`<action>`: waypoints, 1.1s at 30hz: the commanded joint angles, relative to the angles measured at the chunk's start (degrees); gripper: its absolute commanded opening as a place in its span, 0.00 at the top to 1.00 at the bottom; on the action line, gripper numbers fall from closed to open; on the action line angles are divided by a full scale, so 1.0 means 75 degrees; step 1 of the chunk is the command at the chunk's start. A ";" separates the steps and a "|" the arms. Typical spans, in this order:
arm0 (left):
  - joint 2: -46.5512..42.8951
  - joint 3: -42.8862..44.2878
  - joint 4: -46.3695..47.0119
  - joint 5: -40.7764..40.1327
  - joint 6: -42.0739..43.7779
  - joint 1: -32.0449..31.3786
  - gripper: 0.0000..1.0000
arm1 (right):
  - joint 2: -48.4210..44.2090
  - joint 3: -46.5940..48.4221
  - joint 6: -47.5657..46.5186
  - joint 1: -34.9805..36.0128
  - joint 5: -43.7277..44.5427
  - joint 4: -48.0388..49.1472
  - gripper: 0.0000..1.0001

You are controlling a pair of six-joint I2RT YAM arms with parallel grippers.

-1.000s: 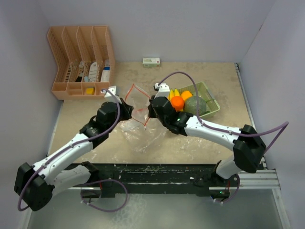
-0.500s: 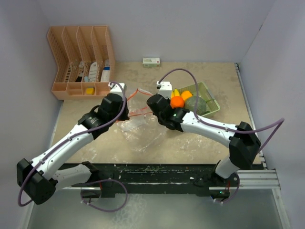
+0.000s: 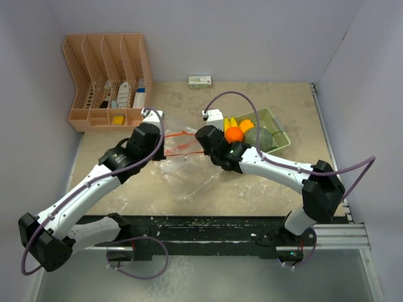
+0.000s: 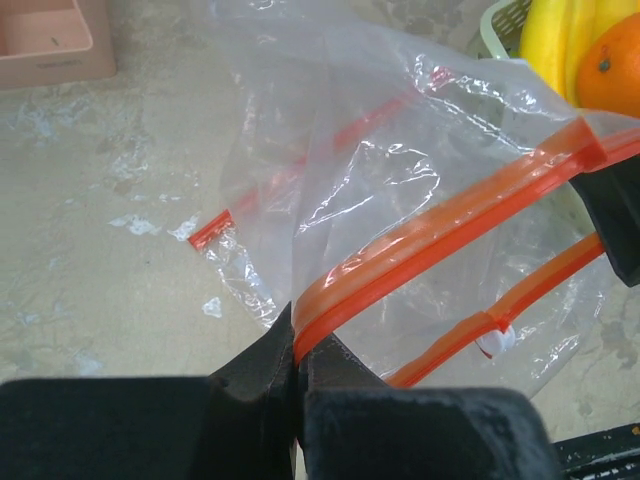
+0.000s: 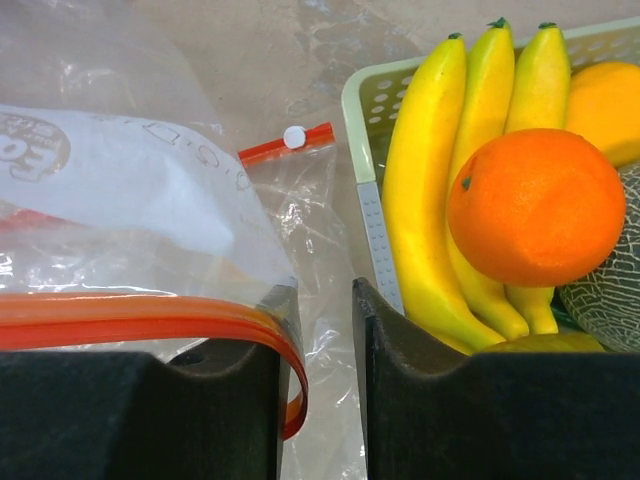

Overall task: Place the food in the zip-top bag and seal the zipper
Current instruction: Open the zipper of the food storage bag at the center of the board.

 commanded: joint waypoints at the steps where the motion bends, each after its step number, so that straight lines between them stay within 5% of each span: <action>1: -0.0508 0.0350 -0.0229 -0.0496 0.0326 0.0039 1.00 | -0.0364 -0.0046 -0.0768 -0.0153 -0.0532 0.0251 0.61; 6: -0.0386 0.0305 0.0022 -0.0499 0.0322 0.0036 1.00 | -0.0829 -0.0277 -0.1638 -0.0155 -0.3756 0.1661 0.44; 10: -0.0191 0.0294 0.0201 -0.0464 0.0315 0.0039 1.00 | -0.0909 -0.0030 -0.1926 -0.0151 -0.4554 0.1705 0.31; 14: -0.0027 0.0367 0.0210 -0.0471 0.0325 0.0032 1.00 | -0.1338 -0.0230 -0.1921 -0.0154 -0.4904 0.1733 0.01; 23: -0.0019 0.0847 -0.0539 -0.1145 0.0541 0.0033 1.00 | -0.2193 -0.0320 -0.1732 -0.0372 -0.3628 0.1033 0.00; 33: 0.0066 0.1365 -0.1417 -0.2075 0.0729 0.0039 1.00 | -0.1463 0.0237 -0.0856 -0.2471 -0.2354 -0.0543 0.01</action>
